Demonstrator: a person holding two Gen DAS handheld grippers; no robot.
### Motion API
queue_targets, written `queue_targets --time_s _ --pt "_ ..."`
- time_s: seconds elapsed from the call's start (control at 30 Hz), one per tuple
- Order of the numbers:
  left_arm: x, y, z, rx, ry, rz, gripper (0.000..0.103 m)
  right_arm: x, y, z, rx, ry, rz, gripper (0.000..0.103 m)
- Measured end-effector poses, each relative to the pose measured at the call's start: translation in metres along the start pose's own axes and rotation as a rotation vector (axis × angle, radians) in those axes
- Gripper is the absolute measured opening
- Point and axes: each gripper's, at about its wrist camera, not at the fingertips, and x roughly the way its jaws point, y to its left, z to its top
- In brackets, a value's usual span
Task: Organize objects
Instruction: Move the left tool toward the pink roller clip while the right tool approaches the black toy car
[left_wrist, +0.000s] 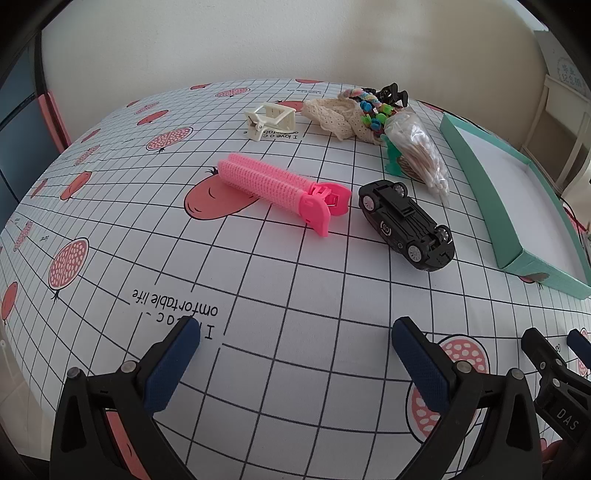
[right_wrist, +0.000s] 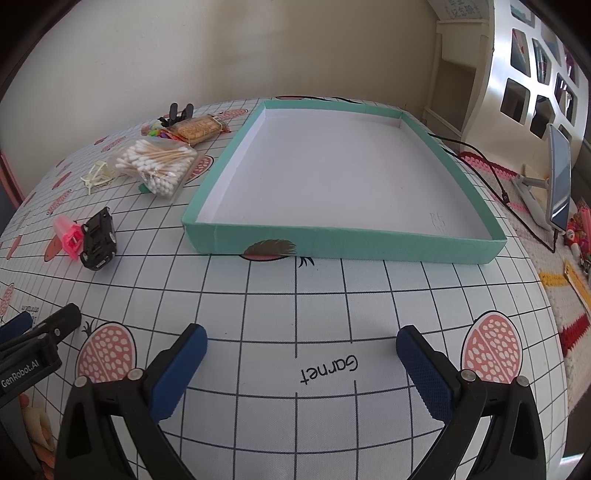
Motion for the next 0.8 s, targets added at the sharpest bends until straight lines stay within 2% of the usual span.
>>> queue_targets --time_s 0.43,0.63,0.8 --pt "0.0 0.0 0.0 0.002 0.001 -0.001 0.103 0.0 0.0 0.0 -0.001 0.001 -0.001 0.103" --pt "-0.002 0.001 0.002 -0.009 0.027 -0.008 0.103 0.0 0.0 0.002 0.006 0.026 0.0 0.103" --pt "-0.014 0.004 0.021 -0.03 0.029 -0.038 0.103 -0.011 0.007 0.014 -0.003 0.007 0.031 0.103"
